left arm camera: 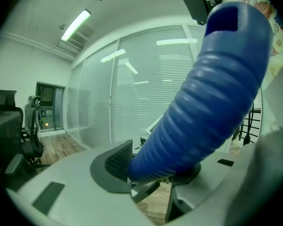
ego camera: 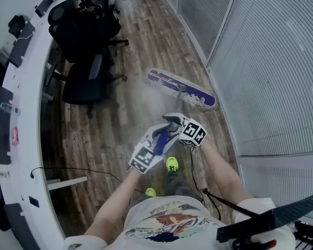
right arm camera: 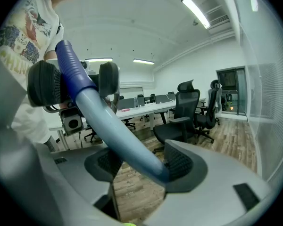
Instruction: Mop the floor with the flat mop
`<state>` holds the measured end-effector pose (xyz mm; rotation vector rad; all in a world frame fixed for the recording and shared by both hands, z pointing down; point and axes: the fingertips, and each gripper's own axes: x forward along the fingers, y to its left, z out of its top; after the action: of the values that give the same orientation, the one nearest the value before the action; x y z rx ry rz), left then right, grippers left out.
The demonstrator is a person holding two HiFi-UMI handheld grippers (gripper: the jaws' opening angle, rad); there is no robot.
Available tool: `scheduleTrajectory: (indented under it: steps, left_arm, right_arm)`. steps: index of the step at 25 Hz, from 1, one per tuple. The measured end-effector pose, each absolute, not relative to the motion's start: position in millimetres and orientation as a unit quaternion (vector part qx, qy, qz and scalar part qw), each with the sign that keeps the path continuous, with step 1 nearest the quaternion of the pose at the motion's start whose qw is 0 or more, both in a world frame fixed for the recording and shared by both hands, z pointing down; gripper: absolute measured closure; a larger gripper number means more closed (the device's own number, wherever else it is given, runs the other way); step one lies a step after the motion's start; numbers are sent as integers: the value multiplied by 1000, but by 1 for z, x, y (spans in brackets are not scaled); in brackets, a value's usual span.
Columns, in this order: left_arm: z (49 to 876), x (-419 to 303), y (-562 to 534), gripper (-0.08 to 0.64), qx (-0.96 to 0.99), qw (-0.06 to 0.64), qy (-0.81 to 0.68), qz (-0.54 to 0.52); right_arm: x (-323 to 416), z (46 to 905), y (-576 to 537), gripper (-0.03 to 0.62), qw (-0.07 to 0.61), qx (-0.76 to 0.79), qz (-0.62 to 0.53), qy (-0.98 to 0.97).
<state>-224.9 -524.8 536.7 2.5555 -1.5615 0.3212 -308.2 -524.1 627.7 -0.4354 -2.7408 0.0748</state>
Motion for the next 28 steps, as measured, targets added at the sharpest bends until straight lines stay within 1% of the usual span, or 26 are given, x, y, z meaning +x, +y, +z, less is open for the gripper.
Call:
scheduleTrajectory:
  steps: [5, 20, 28]
  left_arm:
    - [531, -210, -447, 393, 845, 67, -522, 98]
    - [522, -157, -137, 393, 851, 68, -512, 96]
    - [517, -94, -51, 393, 847, 66, -518, 101]
  right_arm:
    - [-292, 622, -446, 350, 183, -151, 28, -971]
    - [-237, 616, -137, 350, 187, -143, 37, -971]
    - [-176, 610, -49, 350, 174, -144, 48, -973]
